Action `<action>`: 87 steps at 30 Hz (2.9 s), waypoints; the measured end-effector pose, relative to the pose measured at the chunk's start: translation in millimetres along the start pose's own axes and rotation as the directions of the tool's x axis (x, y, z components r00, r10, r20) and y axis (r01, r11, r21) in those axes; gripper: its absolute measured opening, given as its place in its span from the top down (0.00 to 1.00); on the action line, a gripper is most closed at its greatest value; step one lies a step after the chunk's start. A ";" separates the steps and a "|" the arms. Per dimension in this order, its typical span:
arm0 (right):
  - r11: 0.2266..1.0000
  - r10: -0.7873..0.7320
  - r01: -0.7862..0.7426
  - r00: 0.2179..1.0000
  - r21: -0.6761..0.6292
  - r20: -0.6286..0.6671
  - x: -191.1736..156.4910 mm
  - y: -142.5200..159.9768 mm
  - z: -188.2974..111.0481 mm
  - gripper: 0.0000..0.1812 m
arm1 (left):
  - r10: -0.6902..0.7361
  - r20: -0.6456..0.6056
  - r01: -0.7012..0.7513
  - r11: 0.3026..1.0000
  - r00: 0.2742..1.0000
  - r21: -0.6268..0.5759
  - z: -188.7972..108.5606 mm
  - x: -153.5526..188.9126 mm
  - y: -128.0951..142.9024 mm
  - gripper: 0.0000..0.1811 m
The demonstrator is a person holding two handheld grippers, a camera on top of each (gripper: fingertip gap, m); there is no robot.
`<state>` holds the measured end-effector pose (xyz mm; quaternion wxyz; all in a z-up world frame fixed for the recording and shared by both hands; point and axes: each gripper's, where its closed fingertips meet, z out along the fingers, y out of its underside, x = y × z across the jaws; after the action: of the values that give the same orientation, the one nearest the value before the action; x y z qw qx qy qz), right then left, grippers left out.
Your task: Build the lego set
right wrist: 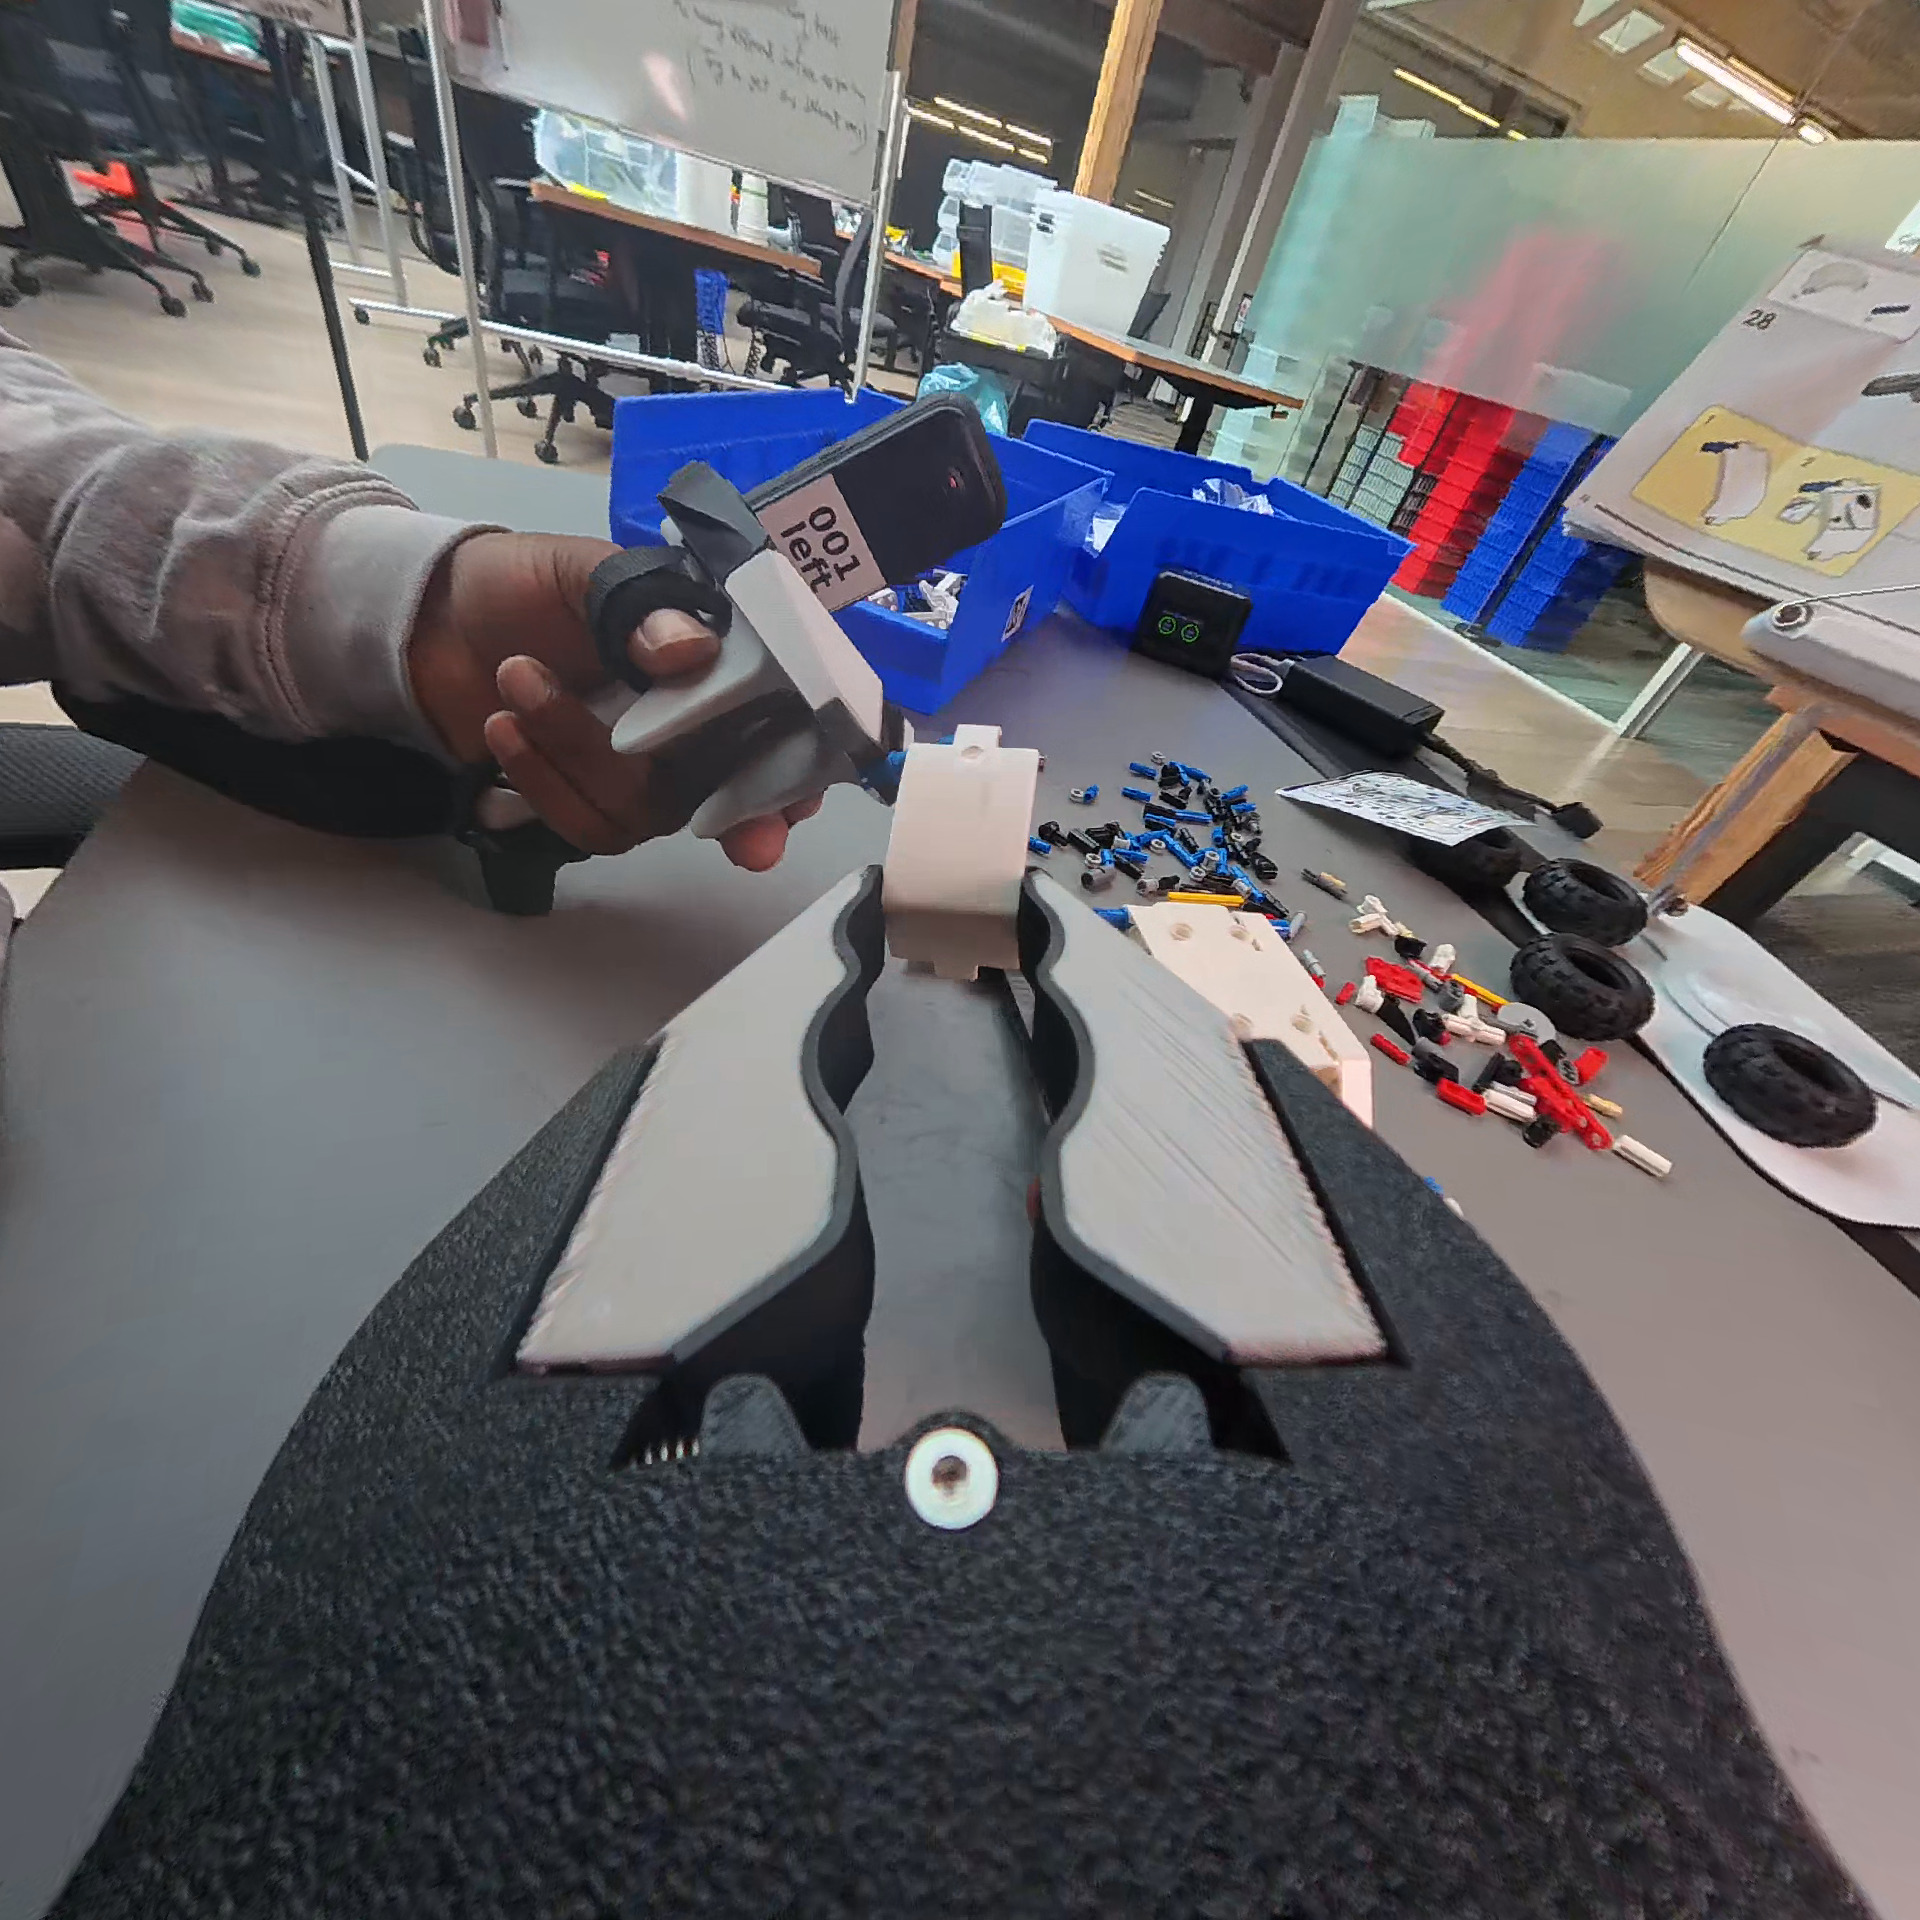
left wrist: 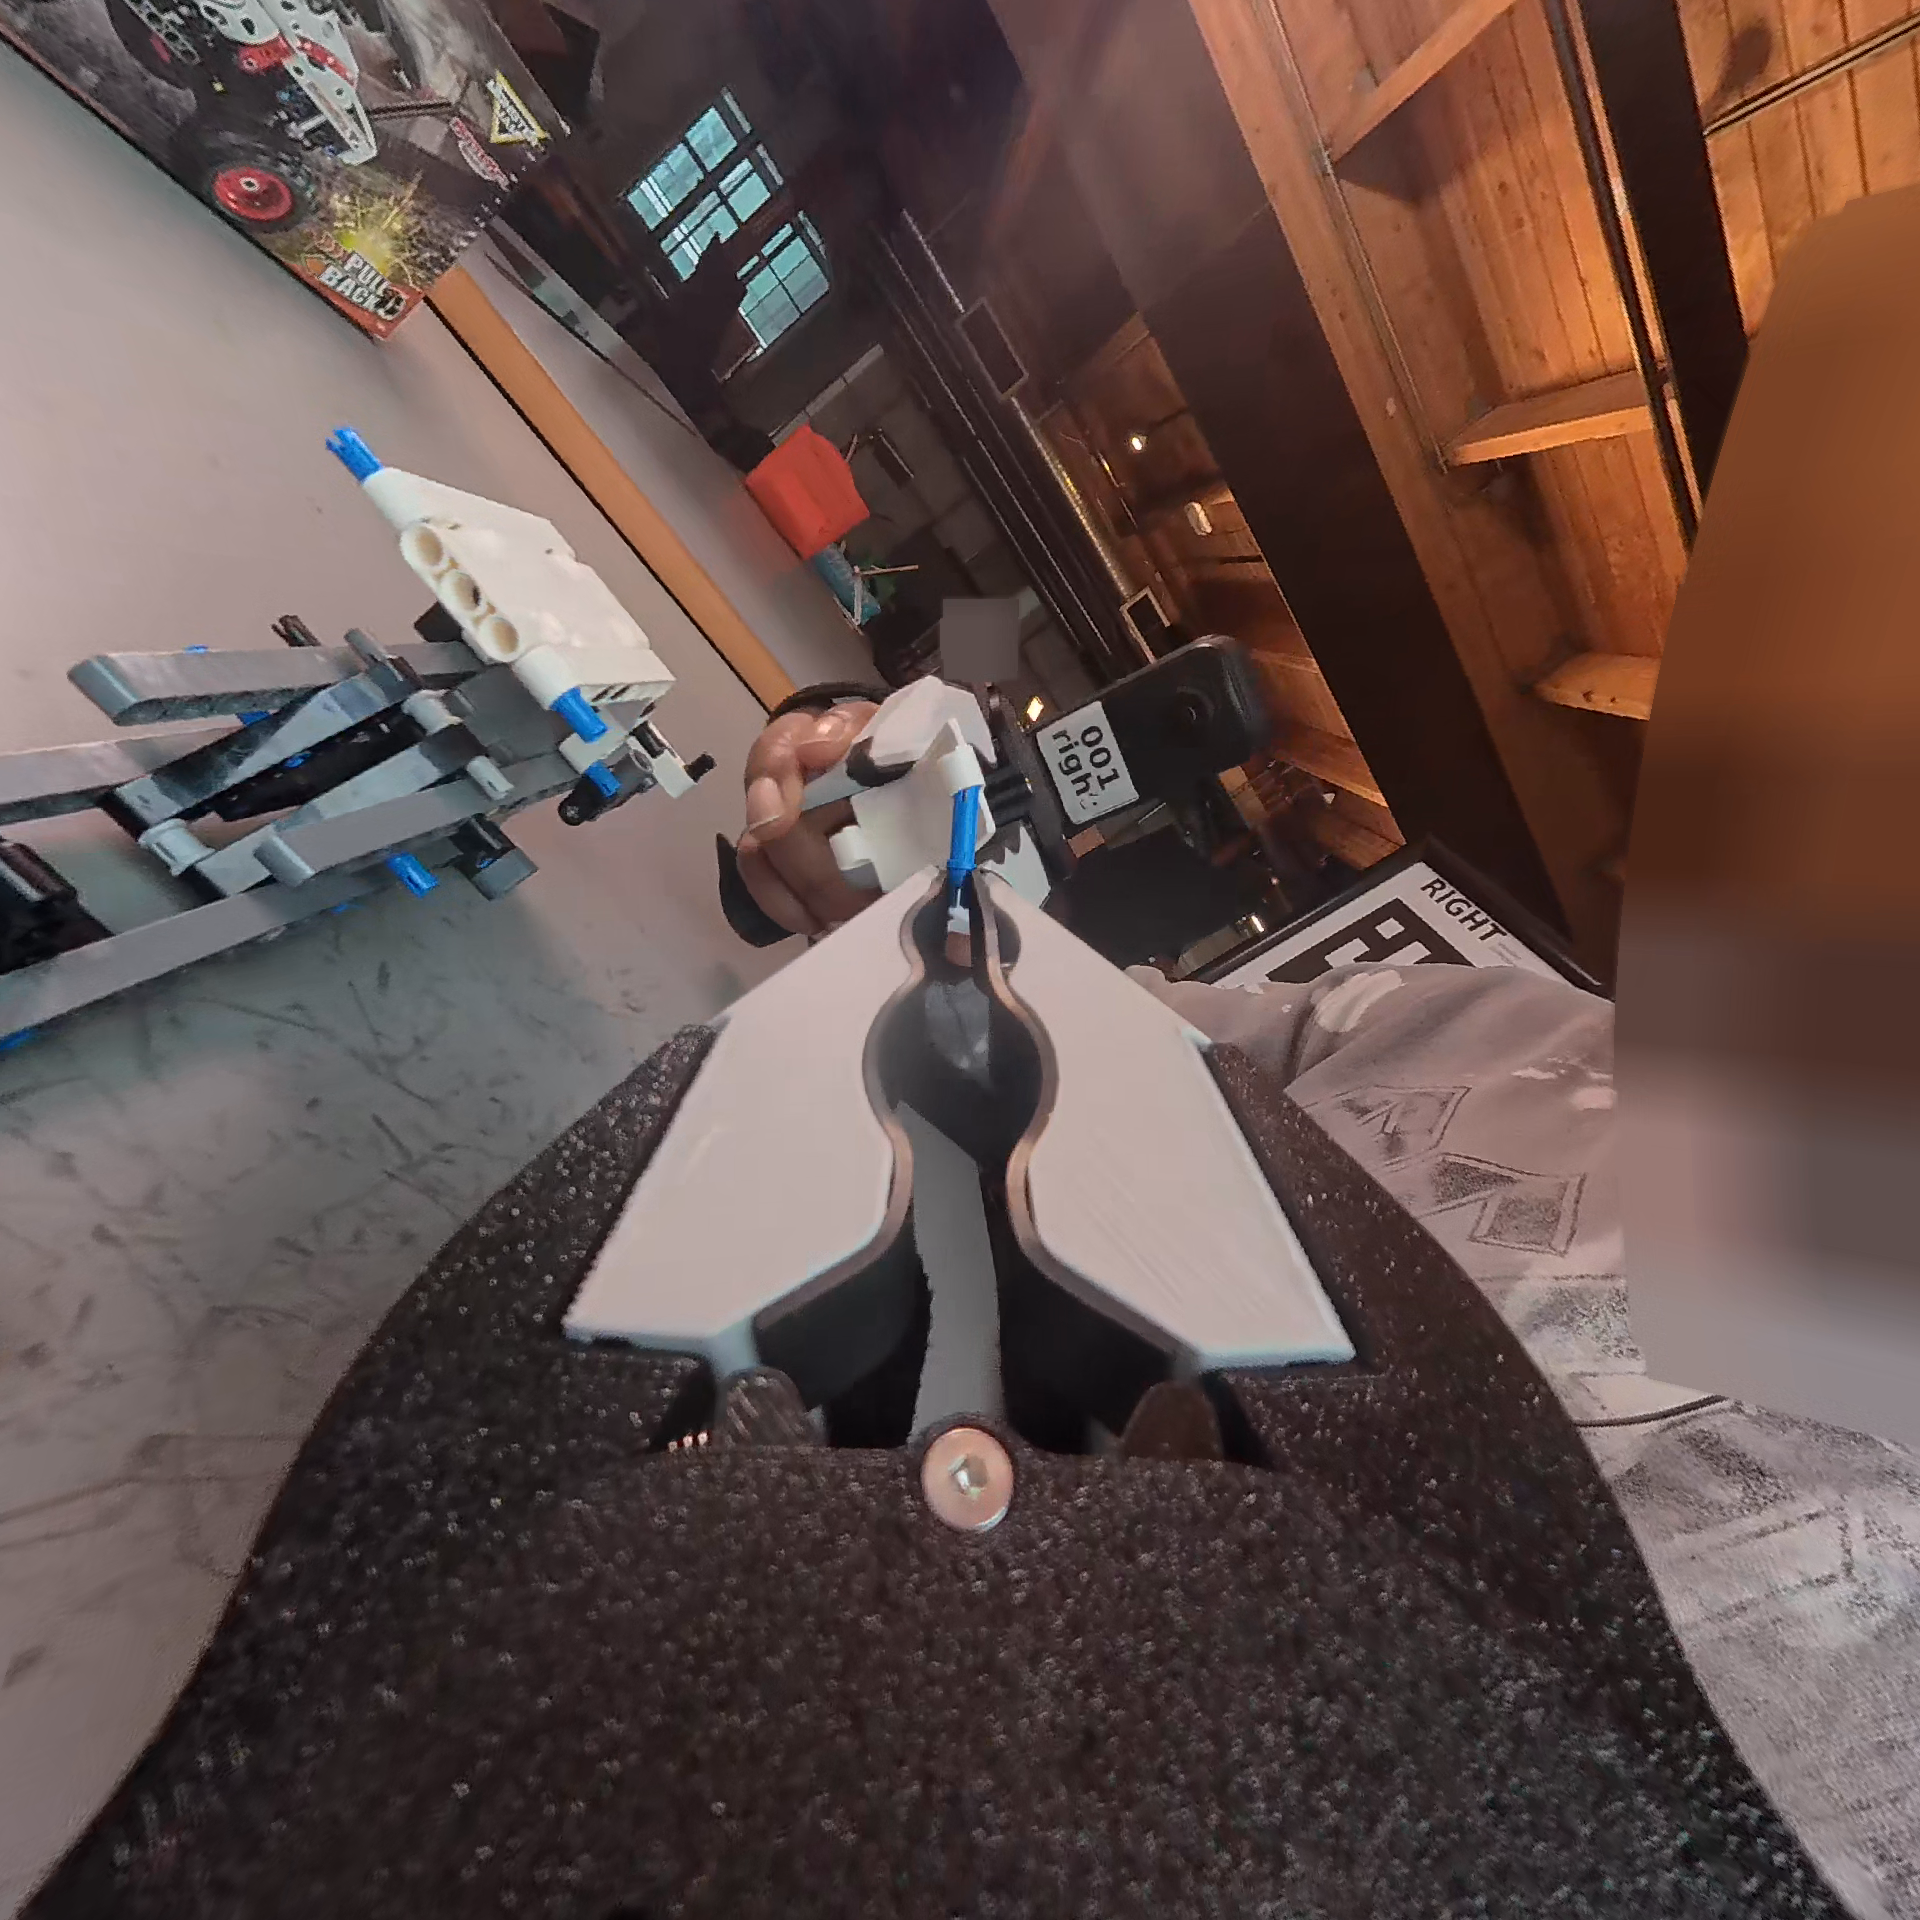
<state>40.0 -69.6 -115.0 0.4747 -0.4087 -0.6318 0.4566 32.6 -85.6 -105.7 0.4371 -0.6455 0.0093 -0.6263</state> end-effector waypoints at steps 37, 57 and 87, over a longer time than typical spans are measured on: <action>0.990 -0.123 0.130 0.987 -0.063 0.104 -10.9 -1.3 -6.0 0.88 | 0.388 0.284 -0.334 0.916 0.877 -0.221 2.6 -18.3 8.7 1.00; 0.977 -0.211 0.211 0.971 -0.017 -0.108 -4.3 -10.8 4.5 0.87 | 0.314 0.092 -0.314 0.949 0.945 -0.018 17.0 10.8 -0.9 0.88; 0.946 0.305 -0.321 0.840 -0.041 0.448 -58.5 -8.8 -14.9 0.97 | 0.470 -0.074 -0.468 0.826 0.880 -0.315 12.9 23.3 49.7 0.98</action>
<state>66.3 -124.6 -117.8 0.2423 -0.3814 -0.6406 0.6209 74.7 -122.2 -113.5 0.4656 -0.6882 0.2682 -0.4874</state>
